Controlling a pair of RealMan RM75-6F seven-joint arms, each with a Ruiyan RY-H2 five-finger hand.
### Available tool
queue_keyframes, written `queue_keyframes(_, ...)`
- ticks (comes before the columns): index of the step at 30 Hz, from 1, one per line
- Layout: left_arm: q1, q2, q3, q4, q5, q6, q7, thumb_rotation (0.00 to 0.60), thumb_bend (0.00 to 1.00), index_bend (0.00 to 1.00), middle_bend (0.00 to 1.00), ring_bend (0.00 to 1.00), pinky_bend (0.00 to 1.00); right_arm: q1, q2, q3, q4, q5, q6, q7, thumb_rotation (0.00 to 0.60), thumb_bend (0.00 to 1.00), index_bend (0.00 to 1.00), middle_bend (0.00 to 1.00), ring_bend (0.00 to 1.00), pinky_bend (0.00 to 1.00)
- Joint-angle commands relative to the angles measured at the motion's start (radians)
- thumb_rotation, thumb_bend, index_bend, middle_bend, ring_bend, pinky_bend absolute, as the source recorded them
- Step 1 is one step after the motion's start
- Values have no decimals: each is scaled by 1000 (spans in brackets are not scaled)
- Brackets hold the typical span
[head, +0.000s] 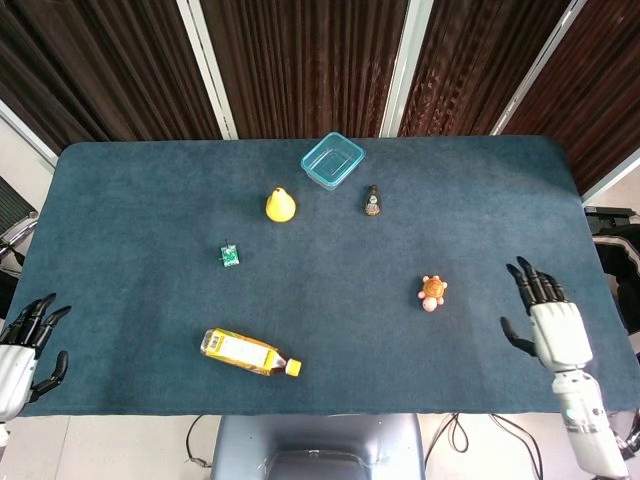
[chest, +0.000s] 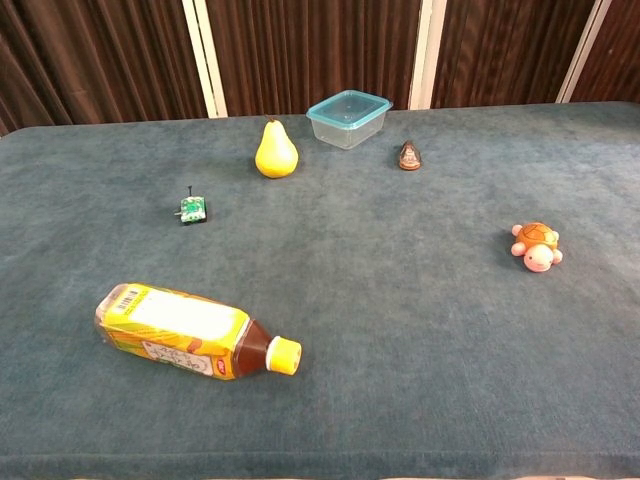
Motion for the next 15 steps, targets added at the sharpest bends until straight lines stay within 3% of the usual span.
queue_keyframes(1, -1, -3, -3, -5, -6, -4, 10, 600, 529, 148, 17, 52, 246, -102, 63, -20, -88, 18, 100, -89, 600, 475, 69, 79, 48, 95)
queue_keyframes(8, -7, -9, -13, -20, -21, -15, 36, 600, 528, 147, 21, 52, 248, -131, 99, -7, -165, 68, 86, -106, 600, 367, 0, 0, 0, 55)
queue_keyframes(15, -18, -10, -10, -25, -14, -34, 50, 600, 528, 148, 23, 53, 248, -145, 107, -4, -183, 57, 85, -102, 600, 349, 0, 0, 0, 55)
